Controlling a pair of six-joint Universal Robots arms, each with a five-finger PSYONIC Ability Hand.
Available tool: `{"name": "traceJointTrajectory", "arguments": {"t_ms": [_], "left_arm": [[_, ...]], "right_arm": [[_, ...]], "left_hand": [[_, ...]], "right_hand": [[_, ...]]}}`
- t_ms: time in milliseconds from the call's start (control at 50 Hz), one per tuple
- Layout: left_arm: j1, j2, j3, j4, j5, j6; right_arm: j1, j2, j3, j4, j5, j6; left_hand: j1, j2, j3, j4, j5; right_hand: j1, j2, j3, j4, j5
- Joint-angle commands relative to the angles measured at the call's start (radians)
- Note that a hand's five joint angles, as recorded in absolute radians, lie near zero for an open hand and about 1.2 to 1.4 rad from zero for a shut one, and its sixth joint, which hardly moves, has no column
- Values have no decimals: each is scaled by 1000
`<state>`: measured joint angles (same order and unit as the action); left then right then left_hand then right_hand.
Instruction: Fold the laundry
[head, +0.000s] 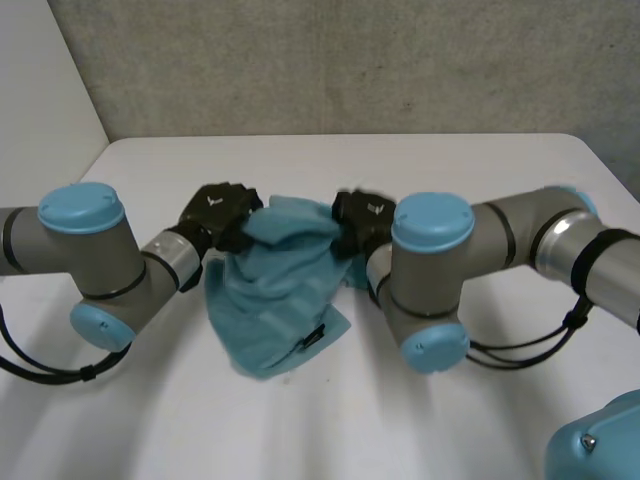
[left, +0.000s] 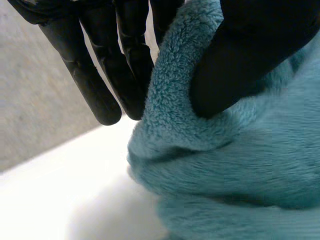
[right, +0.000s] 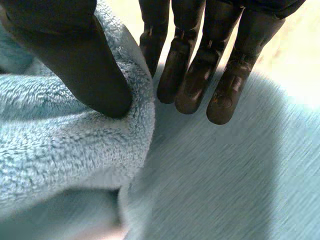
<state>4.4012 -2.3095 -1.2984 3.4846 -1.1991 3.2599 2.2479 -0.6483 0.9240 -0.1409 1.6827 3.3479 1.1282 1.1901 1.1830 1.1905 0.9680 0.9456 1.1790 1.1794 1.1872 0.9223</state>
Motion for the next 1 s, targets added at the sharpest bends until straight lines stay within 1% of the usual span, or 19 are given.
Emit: {"name": "traceJointTrajectory", "arguments": {"t_ms": [20,80,120,180,260,300,480,500,520,560,580,660,680,720,840,900,940,960,1000], "left_arm": [[-2,166,103,190,-81,-11],[-3,209,123,249,-129,-14],[-5,301,133,356,-212,-16],[-9,367,122,418,-246,-14],[-26,415,55,407,-241,-11],[-37,432,8,396,-237,-8],[-71,459,-272,312,-238,-2],[-72,464,-303,309,-237,4],[-72,464,-303,309,-237,4],[-72,487,-323,291,-237,44],[-72,487,-323,290,-237,44],[-60,538,-309,229,-237,142],[-60,538,-309,229,-237,142],[-68,580,-294,132,-237,208],[-74,665,-288,-38,-235,268],[-80,725,-298,-124,-228,274],[-85,757,-306,-154,-218,276],[-97,787,-309,-183,-206,276],[-109,817,-312,-207,-189,276]], "right_arm": [[-62,-164,-167,-74,54,-206],[-100,-229,-220,-161,42,-267],[-112,-255,-228,-192,35,-297],[-120,-318,-202,-213,9,-329],[-117,-366,-108,-203,-58,-332],[-116,-401,23,-189,-124,-331],[-108,-418,277,-75,-153,-340],[-111,-416,297,-33,-156,-340],[-111,-416,297,-32,-156,-340],[-120,-416,302,44,-150,-332],[-120,-416,302,44,-150,-332],[-137,-421,286,96,-149,-314],[-137,-421,286,96,-149,-314],[-163,-435,273,104,-156,-295],[-175,-444,256,115,-181,-257],[-177,-436,222,119,-242,-248],[-182,-412,165,124,-343,-243],[-182,-412,165,124,-343,-243],[-179,-349,95,153,-447,-214]], "left_hand": [[268,206,213,206,254],[268,206,213,206,254],[268,206,213,206,254],[268,206,213,206,254],[268,206,213,206,254],[268,206,213,206,254],[268,206,213,206,254],[268,206,213,206,254],[268,206,213,206,254],[268,206,213,206,254],[268,206,213,206,254],[268,206,213,206,254],[268,206,213,206,254],[268,206,213,206,254],[268,206,213,206,254],[268,206,213,206,254],[268,206,213,206,254],[268,206,213,206,254],[268,206,213,206,254]], "right_hand": [[451,217,217,209,299],[451,217,217,209,299],[451,217,217,209,299],[451,217,217,209,299],[451,217,217,209,299],[451,217,217,209,299],[451,217,217,209,299],[272,38,38,30,120],[270,36,36,28,118],[-306,-540,-540,-548,-457],[-309,-542,-542,-550,-460],[-671,-905,-905,-913,-823],[-673,-906,-906,-914,-824],[-771,-1004,-1005,-1013,-922],[-771,-1004,-1005,-1013,-922],[-771,-1004,-1005,-1013,-922],[-771,-1004,-1005,-1013,-922],[-771,-1004,-1005,-1013,-922],[-771,-1004,-1005,-1013,-922]]}}
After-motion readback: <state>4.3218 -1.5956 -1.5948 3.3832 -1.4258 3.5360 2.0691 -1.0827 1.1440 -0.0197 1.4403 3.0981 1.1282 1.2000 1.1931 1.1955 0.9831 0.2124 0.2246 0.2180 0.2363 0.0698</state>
